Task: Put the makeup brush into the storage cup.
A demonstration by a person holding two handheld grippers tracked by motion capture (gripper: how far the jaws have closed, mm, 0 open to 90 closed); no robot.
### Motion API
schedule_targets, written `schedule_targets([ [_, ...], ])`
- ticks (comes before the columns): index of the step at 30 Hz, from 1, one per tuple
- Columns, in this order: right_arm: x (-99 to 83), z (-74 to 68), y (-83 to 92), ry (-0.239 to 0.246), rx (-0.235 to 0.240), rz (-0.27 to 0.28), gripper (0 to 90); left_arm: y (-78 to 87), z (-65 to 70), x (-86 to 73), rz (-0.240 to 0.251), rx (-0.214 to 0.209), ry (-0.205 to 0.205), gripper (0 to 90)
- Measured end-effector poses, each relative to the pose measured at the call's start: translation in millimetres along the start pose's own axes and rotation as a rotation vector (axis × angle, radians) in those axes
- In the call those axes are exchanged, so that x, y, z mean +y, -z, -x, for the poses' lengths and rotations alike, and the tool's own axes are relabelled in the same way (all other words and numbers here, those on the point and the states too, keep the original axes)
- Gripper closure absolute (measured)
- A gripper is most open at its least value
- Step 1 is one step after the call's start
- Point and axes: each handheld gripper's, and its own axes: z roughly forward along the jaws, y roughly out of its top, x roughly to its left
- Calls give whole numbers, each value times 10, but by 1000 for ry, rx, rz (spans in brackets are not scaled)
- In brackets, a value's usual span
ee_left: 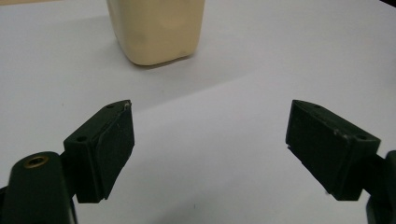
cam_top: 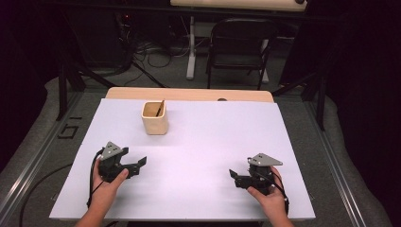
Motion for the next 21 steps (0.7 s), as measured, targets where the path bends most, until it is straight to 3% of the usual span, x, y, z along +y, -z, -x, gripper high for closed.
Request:
schedule_targets([
  [12, -18, 12, -10, -9, -5, 6, 159, -36, -23, -28, -16, 3, -4, 158],
  [21, -49, 30, -10, -13, -14, -4, 159, -82, -52, -38, -27, 10, 20, 156],
])
